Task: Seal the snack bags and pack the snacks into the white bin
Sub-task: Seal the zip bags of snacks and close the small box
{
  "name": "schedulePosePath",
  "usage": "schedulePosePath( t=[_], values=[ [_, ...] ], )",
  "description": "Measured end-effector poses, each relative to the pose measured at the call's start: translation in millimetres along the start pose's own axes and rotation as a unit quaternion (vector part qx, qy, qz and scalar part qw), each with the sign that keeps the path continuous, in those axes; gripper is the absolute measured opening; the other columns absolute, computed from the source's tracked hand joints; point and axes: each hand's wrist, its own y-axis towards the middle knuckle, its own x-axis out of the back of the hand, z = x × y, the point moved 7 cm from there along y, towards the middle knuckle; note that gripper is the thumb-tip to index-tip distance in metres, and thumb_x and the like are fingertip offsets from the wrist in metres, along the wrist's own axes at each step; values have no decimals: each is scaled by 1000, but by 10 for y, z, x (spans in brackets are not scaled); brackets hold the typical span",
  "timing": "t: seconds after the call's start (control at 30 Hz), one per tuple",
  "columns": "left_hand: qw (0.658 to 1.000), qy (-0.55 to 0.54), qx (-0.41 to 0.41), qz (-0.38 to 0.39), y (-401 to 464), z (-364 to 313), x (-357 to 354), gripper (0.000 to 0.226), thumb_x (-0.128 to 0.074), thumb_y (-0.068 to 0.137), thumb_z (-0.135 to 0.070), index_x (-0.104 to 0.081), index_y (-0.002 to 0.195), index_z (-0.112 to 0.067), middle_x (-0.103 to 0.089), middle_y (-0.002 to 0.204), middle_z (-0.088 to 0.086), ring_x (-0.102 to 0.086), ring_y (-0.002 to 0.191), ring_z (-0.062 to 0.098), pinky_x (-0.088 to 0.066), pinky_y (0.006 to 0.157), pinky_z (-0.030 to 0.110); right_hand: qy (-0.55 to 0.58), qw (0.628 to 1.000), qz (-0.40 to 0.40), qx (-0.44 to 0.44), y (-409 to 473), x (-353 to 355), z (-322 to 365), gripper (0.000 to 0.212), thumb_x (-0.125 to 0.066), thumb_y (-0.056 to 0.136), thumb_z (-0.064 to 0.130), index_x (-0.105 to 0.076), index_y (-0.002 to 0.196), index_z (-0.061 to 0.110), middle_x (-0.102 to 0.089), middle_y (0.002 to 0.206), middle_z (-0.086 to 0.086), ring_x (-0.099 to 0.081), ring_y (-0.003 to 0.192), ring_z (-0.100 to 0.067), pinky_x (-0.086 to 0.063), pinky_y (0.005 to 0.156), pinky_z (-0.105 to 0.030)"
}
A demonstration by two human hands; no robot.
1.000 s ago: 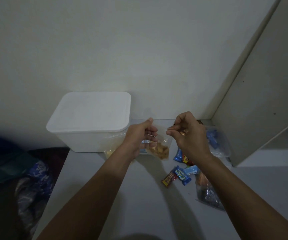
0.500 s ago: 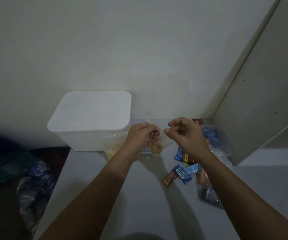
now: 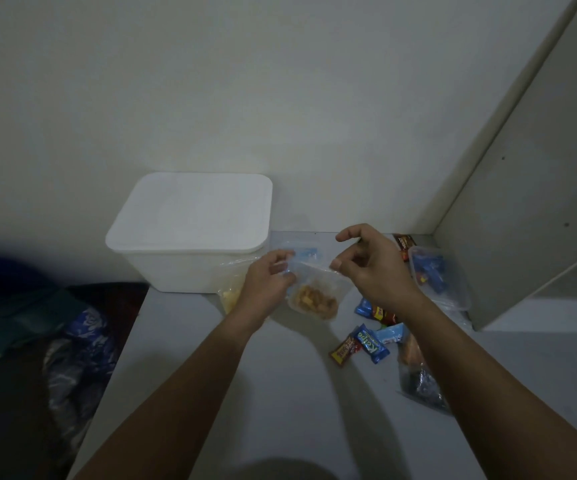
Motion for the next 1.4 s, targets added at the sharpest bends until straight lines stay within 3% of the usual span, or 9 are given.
schedulePosePath(
  t=[0.1, 0.2, 0.37, 0.6, 0.83, 0.97, 1.07, 1.27, 1.4],
  values=[
    [999, -41, -6, 1, -64, 132, 53, 7, -65, 85, -2, -71, 87, -4, -73, 87, 10, -69, 81, 13, -55, 77, 29, 34, 999, 12, -36, 24, -73, -72, 24, -70, 85, 18, -58, 106, 16, -73, 75, -9, -71, 77, -15, -58, 80, -39],
    [993, -104, 46, -33, -103, 355, 176, 15, -63, 87, -3, -64, 74, -9, -72, 89, 17, -67, 84, 25, -54, 79, 41, 58, 992, 35, -104, 2, -235, -258, 36, -70, 79, 44, -60, 105, 20, -73, 87, -9, -70, 85, -20, -57, 77, -37],
    [978, -153, 117, -81, -206, 684, 413, 17, -58, 90, 0, -59, 74, -7, -66, 78, 9, -61, 73, 18, -52, 69, 33, 78, 972, 37, -219, -59, -748, -657, 5, -67, 86, 8, -68, 90, 10, -68, 94, -15, -66, 87, -27, -58, 75, -45],
    [964, -149, 176, -132, -176, 1013, 630, 13, -63, 87, -2, -62, 75, -8, -62, 76, 9, -58, 73, 22, -52, 64, 32, 42, 963, 43, -264, 91, -1266, -833, 8, -57, 88, 4, -66, 88, 4, -66, 84, -12, -64, 75, -20, -59, 68, -39],
    [956, -97, 229, -152, 2, 1219, 702, 2, -68, 83, -9, -68, 81, -8, -65, 83, 12, -60, 79, 24, -54, 78, 38, 6, 959, 28, -282, 225, -1437, -981, 10, -58, 87, 11, -63, 93, 16, -67, 92, -11, -67, 84, -28, -60, 72, -42],
    [957, 10, 217, -194, 7, 1211, 768, 25, -74, 78, -25, -60, 79, -4, -61, 75, 9, -60, 74, 27, -54, 71, 37, -7, 958, 38, -283, 227, -1441, -1027, 28, -60, 87, 13, -61, 115, 13, -66, 105, -13, -67, 92, -29, -60, 73, -39],
    [949, 25, 233, -211, 2, 1255, 783, 56, -77, 63, -41, -60, 94, 3, -67, 86, 17, -66, 80, 34, -60, 72, 44, 0, 958, 44, -284, 218, -1389, -1044, 23, -60, 87, 10, -60, 110, 14, -65, 103, -14, -67, 86, -27, -57, 67, -35],
    [964, 27, 234, -123, 10, 1190, 467, 29, -76, 70, -34, -62, 77, -10, -66, 77, 10, -66, 74, 28, -59, 71, 40, -12, 954, 42, -296, 161, -1008, -1230, 16, -65, 86, 12, -64, 102, 12, -68, 93, -12, -67, 74, -21, -58, 66, -35],
    [972, 3, 234, -22, 42, 1096, -17, 18, -69, 83, -21, -55, 76, -11, -57, 71, 9, -55, 63, 22, -46, 59, 33, -17, 950, 25, -311, 77, -537, -1417, 3, -67, 85, 11, -64, 86, 13, -67, 82, -12, -65, 70, -22, -54, 59, -32]
  ],
)
